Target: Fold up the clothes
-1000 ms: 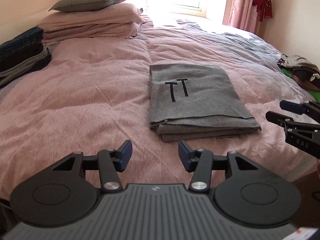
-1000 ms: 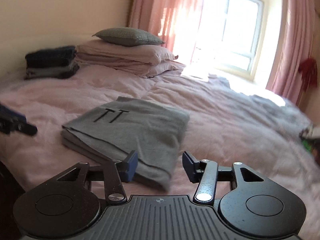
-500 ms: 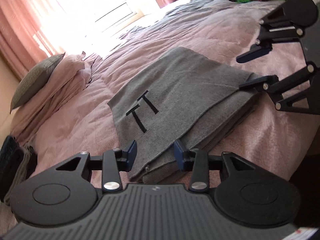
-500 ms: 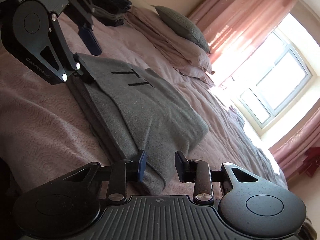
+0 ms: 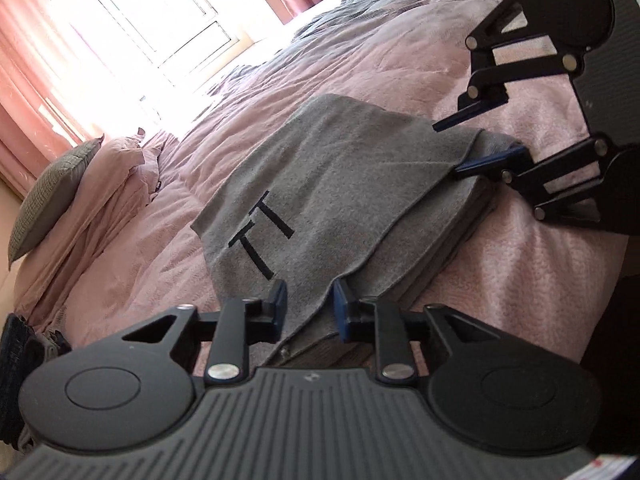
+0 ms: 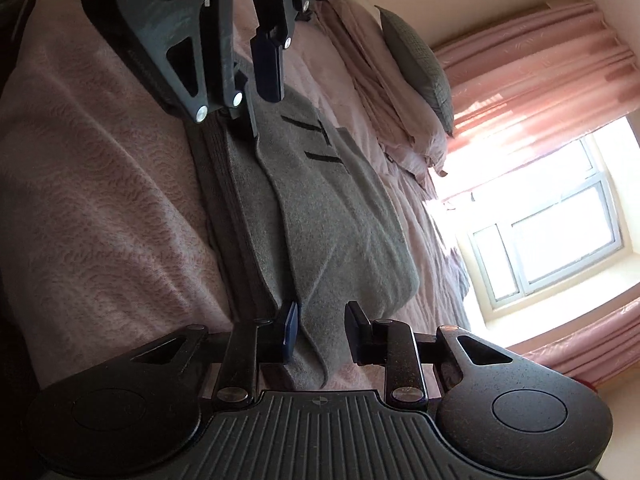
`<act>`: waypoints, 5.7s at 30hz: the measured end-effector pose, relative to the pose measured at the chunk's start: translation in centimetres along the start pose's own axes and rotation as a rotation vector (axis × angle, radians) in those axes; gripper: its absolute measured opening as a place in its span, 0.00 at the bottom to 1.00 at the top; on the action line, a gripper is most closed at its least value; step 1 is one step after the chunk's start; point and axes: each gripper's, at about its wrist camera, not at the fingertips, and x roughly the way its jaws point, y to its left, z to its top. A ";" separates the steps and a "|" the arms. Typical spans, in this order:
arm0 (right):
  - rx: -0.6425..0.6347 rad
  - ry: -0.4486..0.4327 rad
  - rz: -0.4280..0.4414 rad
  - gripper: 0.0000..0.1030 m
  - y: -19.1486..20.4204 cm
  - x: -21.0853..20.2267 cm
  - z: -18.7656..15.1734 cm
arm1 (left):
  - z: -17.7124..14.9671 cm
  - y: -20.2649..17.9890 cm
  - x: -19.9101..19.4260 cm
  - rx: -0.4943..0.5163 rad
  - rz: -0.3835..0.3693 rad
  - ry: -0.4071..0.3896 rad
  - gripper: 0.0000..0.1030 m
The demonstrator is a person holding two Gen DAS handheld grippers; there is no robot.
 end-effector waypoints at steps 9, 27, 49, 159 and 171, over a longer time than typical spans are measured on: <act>0.086 -0.070 0.043 0.00 -2.7 -1.9 -1.8 | -0.6 1.1 -1.8 -0.160 -0.114 -0.040 0.00; 1.475 0.016 0.576 0.69 -18.4 5.0 -10.0 | -5.0 15.5 3.3 -1.111 -0.375 0.061 0.37; 1.771 0.158 0.910 0.26 -19.7 18.2 -12.7 | -7.6 17.9 16.2 -1.404 -0.761 0.150 0.20; 0.825 -0.077 0.905 0.62 -25.5 23.3 60.2 | -11.1 59.7 -17.6 -1.304 0.475 0.389 0.62; 0.772 -0.102 0.928 0.62 -27.5 15.4 54.6 | -6.5 53.2 -23.0 -1.312 0.507 0.345 0.65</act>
